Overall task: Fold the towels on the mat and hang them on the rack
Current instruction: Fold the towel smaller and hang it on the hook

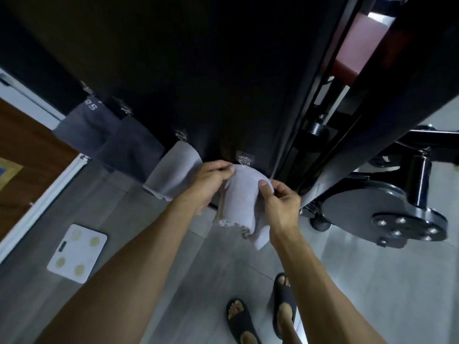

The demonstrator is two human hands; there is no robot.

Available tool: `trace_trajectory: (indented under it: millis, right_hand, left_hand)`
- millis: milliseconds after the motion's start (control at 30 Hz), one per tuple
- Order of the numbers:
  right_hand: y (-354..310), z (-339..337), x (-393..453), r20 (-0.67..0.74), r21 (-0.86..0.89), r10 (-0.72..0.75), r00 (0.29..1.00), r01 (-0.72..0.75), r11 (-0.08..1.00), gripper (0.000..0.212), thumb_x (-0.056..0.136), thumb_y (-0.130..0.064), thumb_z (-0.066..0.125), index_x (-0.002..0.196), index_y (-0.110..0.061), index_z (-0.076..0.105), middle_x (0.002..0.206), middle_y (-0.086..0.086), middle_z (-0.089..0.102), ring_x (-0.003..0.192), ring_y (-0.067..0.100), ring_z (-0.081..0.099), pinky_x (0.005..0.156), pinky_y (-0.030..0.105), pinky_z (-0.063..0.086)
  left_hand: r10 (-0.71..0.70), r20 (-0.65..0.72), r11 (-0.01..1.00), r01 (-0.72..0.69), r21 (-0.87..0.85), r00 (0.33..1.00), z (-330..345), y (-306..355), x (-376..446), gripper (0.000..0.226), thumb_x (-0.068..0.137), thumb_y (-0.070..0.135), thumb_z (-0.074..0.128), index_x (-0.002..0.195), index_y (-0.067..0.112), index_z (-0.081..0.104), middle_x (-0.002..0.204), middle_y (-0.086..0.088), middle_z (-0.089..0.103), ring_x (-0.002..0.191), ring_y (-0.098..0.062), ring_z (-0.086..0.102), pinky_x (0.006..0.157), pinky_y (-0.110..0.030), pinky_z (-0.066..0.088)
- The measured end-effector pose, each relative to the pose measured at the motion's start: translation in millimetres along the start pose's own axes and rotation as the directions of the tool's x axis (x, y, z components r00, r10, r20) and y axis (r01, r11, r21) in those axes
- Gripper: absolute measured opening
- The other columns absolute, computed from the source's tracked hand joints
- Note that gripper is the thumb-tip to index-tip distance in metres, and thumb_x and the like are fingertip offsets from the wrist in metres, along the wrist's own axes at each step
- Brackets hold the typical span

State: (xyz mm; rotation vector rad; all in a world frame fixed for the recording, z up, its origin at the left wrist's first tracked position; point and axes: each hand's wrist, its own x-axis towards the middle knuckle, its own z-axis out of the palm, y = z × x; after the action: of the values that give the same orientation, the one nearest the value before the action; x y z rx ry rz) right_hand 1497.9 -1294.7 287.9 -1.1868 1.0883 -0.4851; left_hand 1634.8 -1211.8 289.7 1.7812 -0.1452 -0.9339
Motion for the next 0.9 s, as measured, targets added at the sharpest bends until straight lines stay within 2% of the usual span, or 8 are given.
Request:
trace_trajectory:
  millis: [100,200,333,400,500,567,667,900]
  right_hand:
    - [8,6,0,-0.038,0.042,0.032,0.999,-0.031,0.999,0.013,0.089,-0.013,0.067,0.078,-0.004,0.067,0.061,-0.003,0.059,0.049,-0.001,0.049,0.049,0.013,0.043]
    - [9,12,-1,-0.060,0.054,0.052,0.997,-0.048,0.997,0.011,0.087,-0.012,0.069,0.078,-0.006,0.067,0.066,-0.003,0.063,0.054,-0.002,0.055,0.053,0.013,0.046]
    - [22,19,5,-0.146,-0.064,0.079,0.986,-0.089,0.994,0.021,0.080,-0.030,0.076,0.086,-0.015,0.063,0.084,0.000,0.066,0.075,0.009,0.063,0.067,0.024,0.051]
    - [29,18,-1,-0.222,-0.294,-0.138,0.965,0.069,0.953,0.024,0.078,-0.035,0.074,0.090,-0.019,0.061,0.097,0.003,0.062,0.090,0.017,0.061,0.078,0.031,0.050]
    - [31,22,-24,-0.009,-0.326,-0.372,0.928,0.349,0.878,0.029,0.084,-0.018,0.055,0.111,-0.014,0.066,0.114,-0.004,0.059,0.105,0.007,0.056,0.089,0.021,0.045]
    - [30,25,-29,0.126,-0.290,-0.295,0.947,0.320,0.902,0.049,0.081,-0.016,0.047,0.128,-0.012,0.059,0.125,-0.012,0.051,0.117,0.003,0.049,0.099,0.013,0.037]
    - [30,24,-20,0.174,-0.211,-0.124,0.977,0.160,0.964,0.057,0.076,-0.019,0.046,0.132,-0.020,0.054,0.132,-0.014,0.052,0.122,0.003,0.049,0.105,0.027,0.041]
    - [27,20,-7,0.320,-0.128,0.009,0.947,0.034,0.991,0.050,0.082,-0.004,0.051,0.129,-0.021,0.055,0.117,-0.004,0.067,0.108,0.008,0.063,0.093,0.038,0.054]
  left_hand:
    - [0.276,-0.242,0.923,-0.186,0.335,0.930,2,-3,-14,0.012,0.088,0.021,0.068,0.099,0.018,0.065,0.099,0.001,0.067,0.094,-0.015,0.062,0.084,-0.024,0.049]
    - [0.495,-0.107,0.740,-0.353,0.572,0.862,9,-1,-42,0.029,0.086,0.026,0.068,0.114,0.020,0.067,0.112,0.001,0.066,0.105,-0.015,0.060,0.090,-0.020,0.044]
    - [0.374,0.067,0.664,-0.317,0.677,0.925,3,1,-46,0.065,0.079,0.033,0.073,0.138,0.022,0.049,0.136,0.005,0.053,0.125,-0.011,0.047,0.103,-0.020,0.035]
    - [0.358,0.084,0.641,-0.310,0.703,0.930,0,5,-43,0.065,0.078,0.033,0.073,0.137,0.023,0.048,0.134,0.005,0.055,0.122,-0.012,0.050,0.102,-0.023,0.041]
    - [0.303,0.103,0.666,-0.288,0.688,0.947,-1,11,-40,0.059,0.076,0.033,0.071,0.132,0.026,0.052,0.123,0.006,0.064,0.113,-0.010,0.058,0.096,-0.028,0.048]
    - [0.240,0.128,0.726,-0.265,0.634,0.962,-1,13,-37,0.052,0.076,0.028,0.071,0.125,0.027,0.057,0.114,0.009,0.068,0.105,-0.007,0.062,0.092,-0.027,0.051]
    - [0.179,0.192,0.779,-0.258,0.572,0.965,-2,18,-33,0.048,0.069,0.029,0.066,0.117,0.028,0.061,0.105,0.011,0.070,0.097,-0.006,0.066,0.088,-0.035,0.055]
    - [0.118,0.209,0.738,-0.227,0.636,0.971,-7,23,-34,0.051,0.081,0.026,0.066,0.130,0.034,0.053,0.115,0.010,0.065,0.102,-0.009,0.062,0.088,-0.034,0.055]
